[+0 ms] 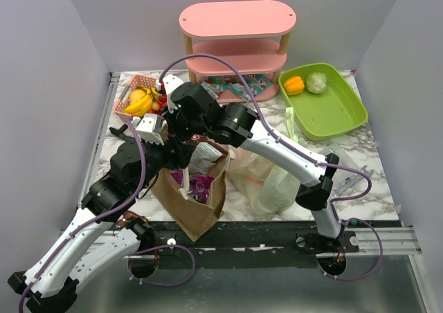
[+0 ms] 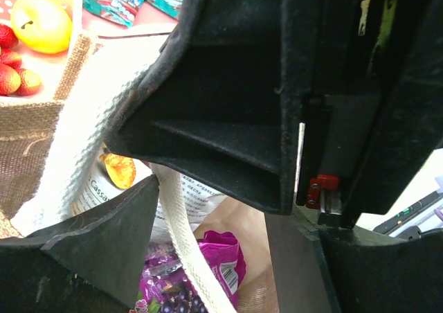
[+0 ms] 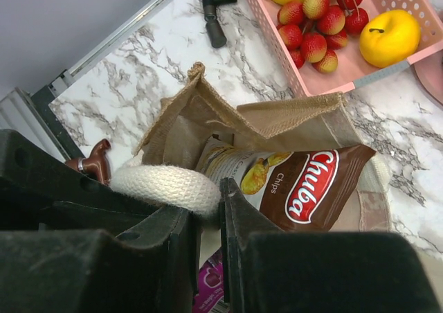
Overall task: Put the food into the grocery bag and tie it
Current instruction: Adjust the grocery bag at the center of the board.
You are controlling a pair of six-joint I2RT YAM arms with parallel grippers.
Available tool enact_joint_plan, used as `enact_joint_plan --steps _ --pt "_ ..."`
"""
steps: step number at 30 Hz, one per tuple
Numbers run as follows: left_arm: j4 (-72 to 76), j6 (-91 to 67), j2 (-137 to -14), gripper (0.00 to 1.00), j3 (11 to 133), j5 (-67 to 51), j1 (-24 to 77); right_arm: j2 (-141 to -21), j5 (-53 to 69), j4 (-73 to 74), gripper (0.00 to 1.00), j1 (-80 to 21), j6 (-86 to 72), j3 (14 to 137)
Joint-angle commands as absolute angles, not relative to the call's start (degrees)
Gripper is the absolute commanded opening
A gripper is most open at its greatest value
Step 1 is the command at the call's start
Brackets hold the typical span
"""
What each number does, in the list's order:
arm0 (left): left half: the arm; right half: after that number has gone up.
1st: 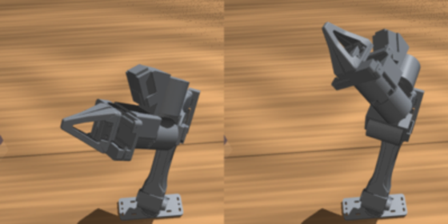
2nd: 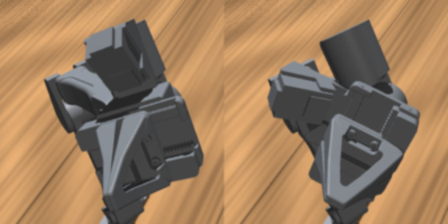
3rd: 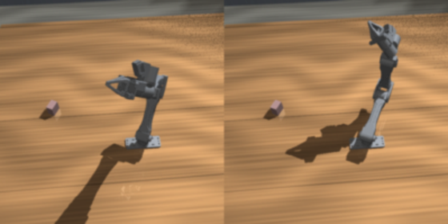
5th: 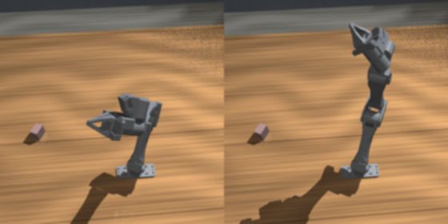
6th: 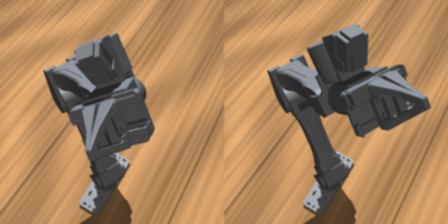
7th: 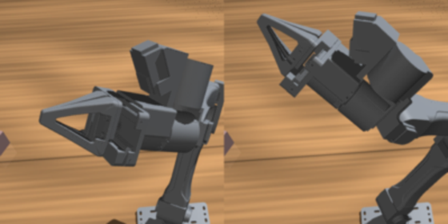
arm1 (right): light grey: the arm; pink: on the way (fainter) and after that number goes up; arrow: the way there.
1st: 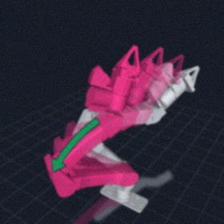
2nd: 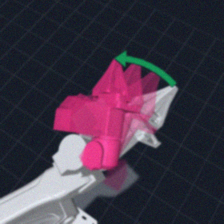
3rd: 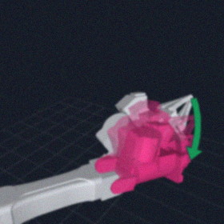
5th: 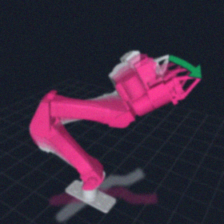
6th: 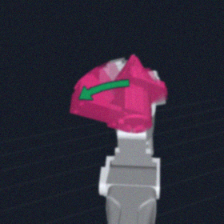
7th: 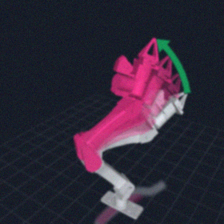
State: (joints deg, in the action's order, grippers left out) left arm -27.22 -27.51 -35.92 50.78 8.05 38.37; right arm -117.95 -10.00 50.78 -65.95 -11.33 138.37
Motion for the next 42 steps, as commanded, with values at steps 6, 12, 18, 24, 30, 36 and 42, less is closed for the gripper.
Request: enact_joint_plan --steps 6,12,18,24,30,36,42 --pt "-34.9 -34.31 -37.97 0.61 49.92 15.33 38.43 -114.26 -8.55 48.59 0.18 -66.46 -15.13 139.1" --pt "-34.01 -34.83 -37.12 0.53 47.39 13.69 38.41 -114.28 -7.76 48.45 0.18 -66.44 -15.94 139.49" --pt "-34.16 -35.77 -38.46 0.46 46.04 12.8 38.42 -114.61 -6.55 48.69 0.18 -66.41 -17.03 140.92" --pt "-32.72 -35.9 -39.14 0.42 44.68 12.01 38.41 -114.44 -4.93 48.48 0.18 -66.44 -18.71 140.69" --pt "-30.28 -36.04 -39.7 0.41 42.93 11.17 38.41 -114.1 -3.84 48.31 0.18 -66.47 -20.17 140.34" --pt "-26.28 -34.85 -39.47 0.12 41.53 10.06 38.44 -113.45 -2.68 47.96 0.17 -66.38 -21.33 139.11" --pt "-26.23 -33.44 -39.93 0.0 43.75 7.16 38.41 -112.7 -4.05 47.62 0.19 -66.43 -21.35 136.5"
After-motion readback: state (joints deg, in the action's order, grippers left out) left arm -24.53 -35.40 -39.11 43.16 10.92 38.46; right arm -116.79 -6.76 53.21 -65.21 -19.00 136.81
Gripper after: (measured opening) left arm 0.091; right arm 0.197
